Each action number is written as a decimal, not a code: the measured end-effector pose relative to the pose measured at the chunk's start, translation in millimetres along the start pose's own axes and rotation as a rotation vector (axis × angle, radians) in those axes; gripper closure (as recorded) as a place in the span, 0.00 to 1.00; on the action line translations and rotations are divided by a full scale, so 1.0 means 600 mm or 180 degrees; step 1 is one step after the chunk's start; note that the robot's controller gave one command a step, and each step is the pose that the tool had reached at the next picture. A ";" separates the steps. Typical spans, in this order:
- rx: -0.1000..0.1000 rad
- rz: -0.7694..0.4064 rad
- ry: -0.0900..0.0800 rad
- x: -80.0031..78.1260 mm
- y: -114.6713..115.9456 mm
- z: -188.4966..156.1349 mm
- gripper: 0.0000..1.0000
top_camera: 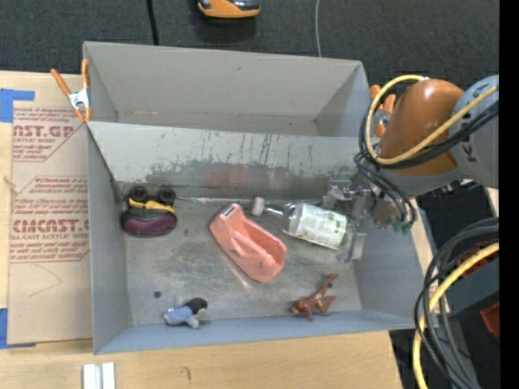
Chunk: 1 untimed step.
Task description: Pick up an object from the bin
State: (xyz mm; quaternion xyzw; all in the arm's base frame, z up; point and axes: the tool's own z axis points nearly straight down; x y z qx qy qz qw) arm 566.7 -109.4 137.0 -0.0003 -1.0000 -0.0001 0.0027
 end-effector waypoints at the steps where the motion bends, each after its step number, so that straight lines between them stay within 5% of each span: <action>1: 0.0003 -0.0003 -0.0022 -0.003 0.001 -0.008 0.00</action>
Offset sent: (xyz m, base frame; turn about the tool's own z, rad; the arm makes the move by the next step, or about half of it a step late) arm 0.0219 0.0289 -0.0609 0.1124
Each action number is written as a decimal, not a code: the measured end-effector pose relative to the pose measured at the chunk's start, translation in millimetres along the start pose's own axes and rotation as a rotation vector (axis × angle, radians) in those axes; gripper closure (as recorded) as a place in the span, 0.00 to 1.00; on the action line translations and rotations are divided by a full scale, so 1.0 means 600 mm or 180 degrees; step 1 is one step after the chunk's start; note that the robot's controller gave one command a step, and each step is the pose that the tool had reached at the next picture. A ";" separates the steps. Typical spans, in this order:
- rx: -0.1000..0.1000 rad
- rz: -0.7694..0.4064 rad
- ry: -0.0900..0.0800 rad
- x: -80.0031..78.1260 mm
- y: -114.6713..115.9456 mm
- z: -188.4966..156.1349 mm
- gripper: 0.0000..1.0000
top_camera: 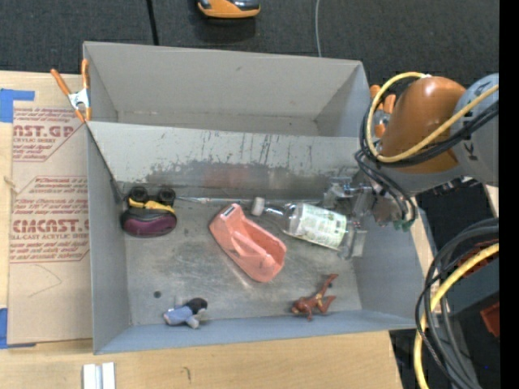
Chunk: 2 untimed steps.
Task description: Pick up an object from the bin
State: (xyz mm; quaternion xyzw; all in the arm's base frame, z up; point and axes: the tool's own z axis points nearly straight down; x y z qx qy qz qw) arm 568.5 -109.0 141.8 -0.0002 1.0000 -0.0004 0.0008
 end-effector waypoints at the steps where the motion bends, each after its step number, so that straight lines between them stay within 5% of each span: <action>1: 0.0001 0.0010 -0.0004 -0.001 0.000 0.001 0.00; 2: -0.0011 0.0067 0.0028 0.003 -0.013 -0.006 0.00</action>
Offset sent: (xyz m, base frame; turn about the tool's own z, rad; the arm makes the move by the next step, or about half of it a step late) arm -0.0027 -0.0293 0.0542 -0.0326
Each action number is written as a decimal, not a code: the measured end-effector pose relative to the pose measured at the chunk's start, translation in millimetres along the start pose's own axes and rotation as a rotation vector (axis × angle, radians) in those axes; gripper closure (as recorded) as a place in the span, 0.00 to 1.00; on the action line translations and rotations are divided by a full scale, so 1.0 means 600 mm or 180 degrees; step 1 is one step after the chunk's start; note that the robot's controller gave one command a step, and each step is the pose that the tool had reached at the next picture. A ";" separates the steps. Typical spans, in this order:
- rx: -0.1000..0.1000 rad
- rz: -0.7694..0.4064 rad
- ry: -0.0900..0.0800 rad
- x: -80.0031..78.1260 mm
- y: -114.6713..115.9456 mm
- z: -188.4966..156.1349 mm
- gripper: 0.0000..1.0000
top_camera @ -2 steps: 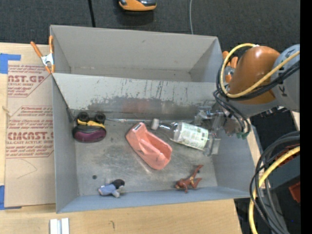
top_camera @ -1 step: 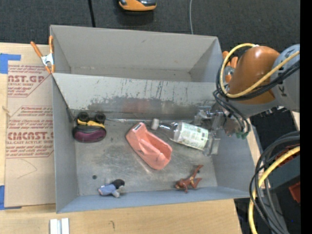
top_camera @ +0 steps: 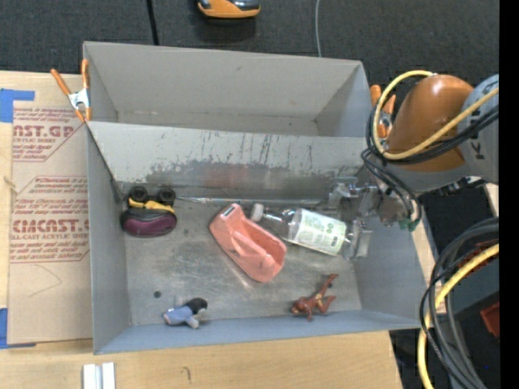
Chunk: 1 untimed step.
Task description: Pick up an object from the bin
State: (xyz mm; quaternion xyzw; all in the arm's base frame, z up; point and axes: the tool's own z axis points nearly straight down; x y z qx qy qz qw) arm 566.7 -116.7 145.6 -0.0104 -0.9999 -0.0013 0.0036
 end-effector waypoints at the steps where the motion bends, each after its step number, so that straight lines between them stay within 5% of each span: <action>1: 0.0018 -0.0175 -0.0057 -0.010 0.036 0.038 0.00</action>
Offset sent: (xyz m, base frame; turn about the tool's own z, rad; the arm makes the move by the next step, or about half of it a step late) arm -0.0053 0.0569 -0.0614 -0.1832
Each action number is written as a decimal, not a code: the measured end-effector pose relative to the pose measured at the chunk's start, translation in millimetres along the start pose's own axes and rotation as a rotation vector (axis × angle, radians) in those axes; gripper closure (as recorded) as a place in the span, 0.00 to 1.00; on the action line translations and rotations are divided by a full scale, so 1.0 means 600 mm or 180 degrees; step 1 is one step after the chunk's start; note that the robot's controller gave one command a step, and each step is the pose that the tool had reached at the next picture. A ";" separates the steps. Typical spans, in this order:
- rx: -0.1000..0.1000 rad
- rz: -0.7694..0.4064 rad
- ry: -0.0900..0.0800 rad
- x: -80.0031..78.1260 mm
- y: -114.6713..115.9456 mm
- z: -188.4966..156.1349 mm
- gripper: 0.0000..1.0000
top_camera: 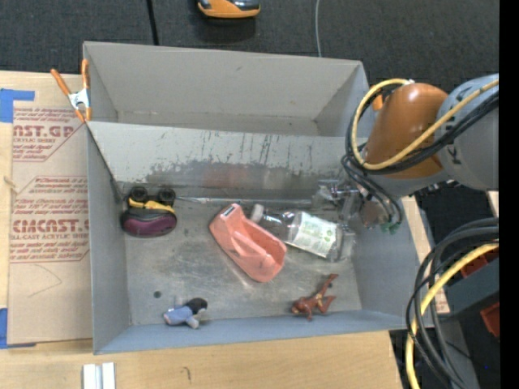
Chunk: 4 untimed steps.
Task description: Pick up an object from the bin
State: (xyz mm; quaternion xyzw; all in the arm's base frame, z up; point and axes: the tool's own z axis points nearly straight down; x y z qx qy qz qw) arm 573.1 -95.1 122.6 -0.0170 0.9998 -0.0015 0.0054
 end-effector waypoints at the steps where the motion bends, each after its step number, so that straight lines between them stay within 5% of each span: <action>1: -0.0004 -0.0381 0.0015 0.013 0.050 0.057 0.00; 2: -0.0004 0.0317 0.0005 0.025 0.075 0.076 1.00; 3: -0.0003 0.0317 0.0004 0.025 0.075 0.076 1.00; 4: -0.0011 0.0277 0.0026 0.050 0.108 -0.143 1.00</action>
Offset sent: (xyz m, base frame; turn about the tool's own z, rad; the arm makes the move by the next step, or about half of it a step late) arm -0.0181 0.0449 -0.0473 0.0969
